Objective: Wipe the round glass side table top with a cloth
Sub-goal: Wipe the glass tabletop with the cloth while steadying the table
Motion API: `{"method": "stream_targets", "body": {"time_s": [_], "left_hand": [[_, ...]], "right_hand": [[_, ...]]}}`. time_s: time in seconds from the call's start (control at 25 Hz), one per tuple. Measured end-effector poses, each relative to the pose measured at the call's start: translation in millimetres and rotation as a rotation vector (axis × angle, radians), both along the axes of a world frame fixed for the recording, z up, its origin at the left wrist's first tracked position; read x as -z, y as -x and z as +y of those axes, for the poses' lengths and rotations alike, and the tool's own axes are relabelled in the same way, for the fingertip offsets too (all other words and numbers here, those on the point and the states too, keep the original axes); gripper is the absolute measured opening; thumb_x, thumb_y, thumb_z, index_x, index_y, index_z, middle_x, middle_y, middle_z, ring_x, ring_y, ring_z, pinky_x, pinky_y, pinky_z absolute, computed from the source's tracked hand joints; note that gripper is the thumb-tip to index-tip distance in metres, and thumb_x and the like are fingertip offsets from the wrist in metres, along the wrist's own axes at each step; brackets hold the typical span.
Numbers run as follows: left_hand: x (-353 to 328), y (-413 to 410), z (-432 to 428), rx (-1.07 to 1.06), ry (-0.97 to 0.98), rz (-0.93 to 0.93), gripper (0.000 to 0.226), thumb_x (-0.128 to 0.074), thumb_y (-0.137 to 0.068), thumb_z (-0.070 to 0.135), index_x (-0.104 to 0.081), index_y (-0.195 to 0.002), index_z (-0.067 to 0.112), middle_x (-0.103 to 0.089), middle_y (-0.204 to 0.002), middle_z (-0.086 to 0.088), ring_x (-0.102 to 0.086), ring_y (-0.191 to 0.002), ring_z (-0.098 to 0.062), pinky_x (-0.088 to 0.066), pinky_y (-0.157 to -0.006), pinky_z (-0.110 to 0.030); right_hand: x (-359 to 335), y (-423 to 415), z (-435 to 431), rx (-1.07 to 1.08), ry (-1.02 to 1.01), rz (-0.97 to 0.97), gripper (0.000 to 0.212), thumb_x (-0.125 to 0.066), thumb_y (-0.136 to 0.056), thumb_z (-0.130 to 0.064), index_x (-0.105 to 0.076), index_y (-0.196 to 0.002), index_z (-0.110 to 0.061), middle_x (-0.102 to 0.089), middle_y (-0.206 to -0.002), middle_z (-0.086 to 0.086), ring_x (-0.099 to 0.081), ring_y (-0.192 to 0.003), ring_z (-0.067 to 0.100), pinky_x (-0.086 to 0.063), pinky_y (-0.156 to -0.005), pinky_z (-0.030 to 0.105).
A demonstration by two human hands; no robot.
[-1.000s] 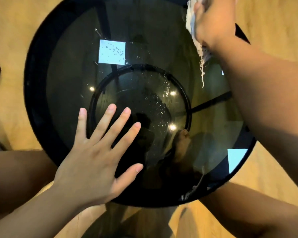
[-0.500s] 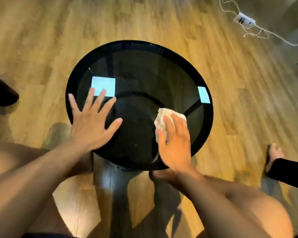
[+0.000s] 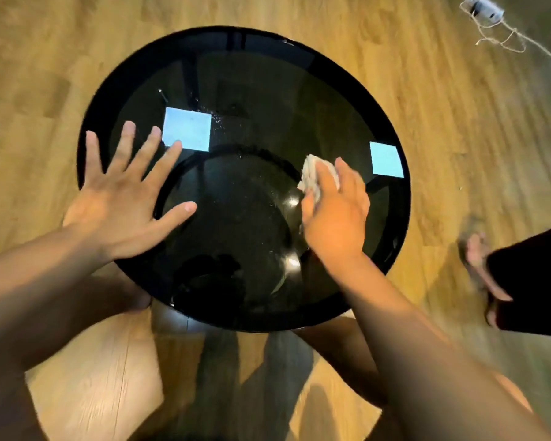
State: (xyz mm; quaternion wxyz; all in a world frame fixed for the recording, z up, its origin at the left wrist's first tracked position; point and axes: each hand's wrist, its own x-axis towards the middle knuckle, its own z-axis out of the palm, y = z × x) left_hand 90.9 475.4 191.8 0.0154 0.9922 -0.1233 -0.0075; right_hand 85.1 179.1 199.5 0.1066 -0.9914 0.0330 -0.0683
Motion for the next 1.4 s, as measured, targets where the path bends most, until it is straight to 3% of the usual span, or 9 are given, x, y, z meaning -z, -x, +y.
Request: {"method": "stream_targets", "body": {"time_s": [0.16, 0.28, 0.44, 0.64, 0.8, 0.92, 1.04, 1.24, 1.4], "left_hand": [[-2, -2, -2, 0.06, -0.073, -0.003, 0.087, -0.012, -0.089, 0.076, -0.019, -0.157, 0.021, -0.018, -0.164, -0.015, -0.001, -0.152, -0.04, 0.001, -0.114, -0.07], [0, -2, -1, 0.068, -0.063, 0.018, 0.086, -0.015, -0.088, 0.076, -0.022, -0.156, 0.024, -0.017, -0.164, -0.013, -0.003, -0.151, -0.041, -0.001, -0.115, -0.069], [-7, -1, -2, 0.064, 0.005, 0.033, 0.084, -0.015, -0.089, 0.076, -0.023, -0.155, 0.025, -0.017, -0.164, -0.012, -0.005, -0.152, -0.04, -0.001, -0.116, -0.068], [-17, 3, -1, 0.015, 0.073, 0.004, 0.081, -0.016, -0.09, 0.073, -0.024, -0.155, 0.025, -0.022, -0.163, -0.01, -0.008, -0.152, -0.036, -0.002, -0.117, -0.066], [-15, 0, -2, -0.081, 0.061, -0.002, 0.079, -0.015, -0.089, 0.073, -0.019, -0.154, 0.029, -0.013, -0.166, -0.007, -0.003, -0.153, -0.034, 0.0, -0.117, -0.067], [-11, 1, 0, -0.109, 0.065, 0.011, 0.079, -0.013, -0.088, 0.073, -0.015, -0.155, 0.031, -0.01, -0.166, -0.005, 0.0, -0.153, -0.032, 0.0, -0.118, -0.065], [-9, -1, -1, -0.046, 0.046, 0.027, 0.079, -0.009, -0.088, 0.074, -0.011, -0.155, 0.033, -0.009, -0.167, -0.003, 0.003, -0.153, -0.031, 0.001, -0.119, -0.063], [-5, -2, -1, 0.033, -0.003, 0.035, 0.078, -0.004, -0.089, 0.076, -0.011, -0.155, 0.036, -0.009, -0.167, -0.002, 0.007, -0.153, -0.031, 0.003, -0.118, -0.064], [-8, -2, 0, 0.054, 0.009, 0.058, 0.078, -0.009, -0.089, 0.075, -0.019, -0.155, 0.033, -0.014, -0.166, -0.004, 0.003, -0.153, -0.03, 0.002, -0.118, -0.064]], "right_hand": [[-6, -133, -23, 0.044, 0.003, 0.02, 0.044, -0.045, -0.097, -0.03, -0.049, -0.139, -0.018, -0.027, -0.158, 0.013, -0.028, -0.143, 0.034, -0.026, -0.114, 0.044], [-6, -205, -34, 0.037, 0.089, 0.036, 0.044, -0.041, -0.096, -0.031, -0.046, -0.139, -0.021, -0.034, -0.153, 0.01, -0.034, -0.138, 0.033, -0.029, -0.109, 0.041], [-8, -240, -29, 0.101, 0.131, -0.011, 0.045, -0.039, -0.093, -0.032, -0.046, -0.137, -0.022, -0.042, -0.147, 0.008, -0.037, -0.136, 0.033, -0.028, -0.105, 0.043], [-17, -175, -12, 0.017, 0.034, 0.022, 0.046, -0.043, -0.095, -0.031, -0.046, -0.139, -0.018, -0.045, -0.143, 0.011, -0.037, -0.131, 0.035, -0.031, -0.103, 0.042], [-15, -46, 17, -0.108, -0.117, 0.0, 0.032, -0.05, -0.091, -0.032, -0.059, -0.12, -0.02, -0.056, -0.128, 0.006, -0.045, -0.118, 0.035, -0.035, -0.094, 0.042], [-19, 57, 54, -0.198, -0.219, -0.006, 0.038, -0.053, -0.086, -0.035, -0.064, -0.117, -0.017, -0.061, -0.121, 0.004, -0.05, -0.116, 0.031, -0.038, -0.097, 0.041], [-19, 124, 82, -0.232, -0.176, -0.002, 0.041, -0.065, -0.081, -0.04, -0.068, -0.115, -0.017, -0.064, -0.12, 0.003, -0.055, -0.113, 0.024, -0.045, -0.093, 0.042], [-16, 64, 76, -0.344, -0.043, -0.044, 0.031, -0.061, -0.084, -0.041, -0.053, -0.113, -0.032, -0.06, -0.113, 0.003, -0.052, -0.105, 0.027, -0.038, -0.083, 0.04], [-8, -61, 66, -0.15, 0.008, -0.095, 0.031, -0.05, -0.093, -0.044, -0.055, -0.12, -0.028, -0.056, -0.122, 0.005, -0.049, -0.112, 0.031, -0.036, -0.086, 0.042]]}}
